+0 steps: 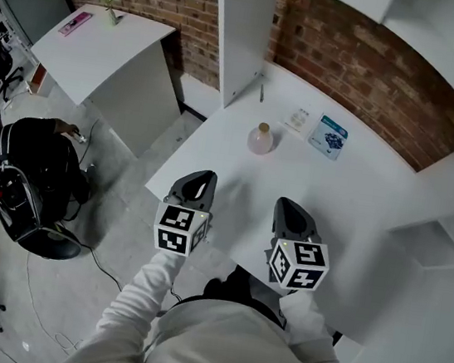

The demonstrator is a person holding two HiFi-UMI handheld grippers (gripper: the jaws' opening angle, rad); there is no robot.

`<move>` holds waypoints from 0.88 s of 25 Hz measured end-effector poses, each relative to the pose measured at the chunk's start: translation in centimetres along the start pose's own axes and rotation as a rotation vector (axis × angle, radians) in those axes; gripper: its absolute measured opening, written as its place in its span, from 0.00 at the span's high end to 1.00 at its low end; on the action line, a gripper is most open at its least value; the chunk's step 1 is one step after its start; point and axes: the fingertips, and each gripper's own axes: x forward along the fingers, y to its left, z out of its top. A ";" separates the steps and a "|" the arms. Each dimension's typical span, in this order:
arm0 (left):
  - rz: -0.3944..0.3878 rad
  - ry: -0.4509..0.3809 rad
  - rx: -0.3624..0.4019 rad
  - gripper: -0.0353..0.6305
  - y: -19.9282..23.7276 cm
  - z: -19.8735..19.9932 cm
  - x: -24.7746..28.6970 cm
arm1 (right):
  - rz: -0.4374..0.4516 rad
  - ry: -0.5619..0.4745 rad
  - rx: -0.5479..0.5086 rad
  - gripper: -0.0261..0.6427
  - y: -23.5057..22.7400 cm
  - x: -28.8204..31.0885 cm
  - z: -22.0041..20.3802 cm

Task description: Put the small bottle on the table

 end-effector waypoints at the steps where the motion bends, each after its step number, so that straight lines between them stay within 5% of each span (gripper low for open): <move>1: -0.001 -0.002 -0.001 0.90 -0.2 -0.1 -0.3 | -0.002 -0.001 -0.002 0.92 0.0 -0.1 0.0; 22: -0.004 0.016 -0.022 0.90 -0.8 -1.3 -4.0 | 0.031 -0.032 -0.025 0.92 1.3 -1.4 0.1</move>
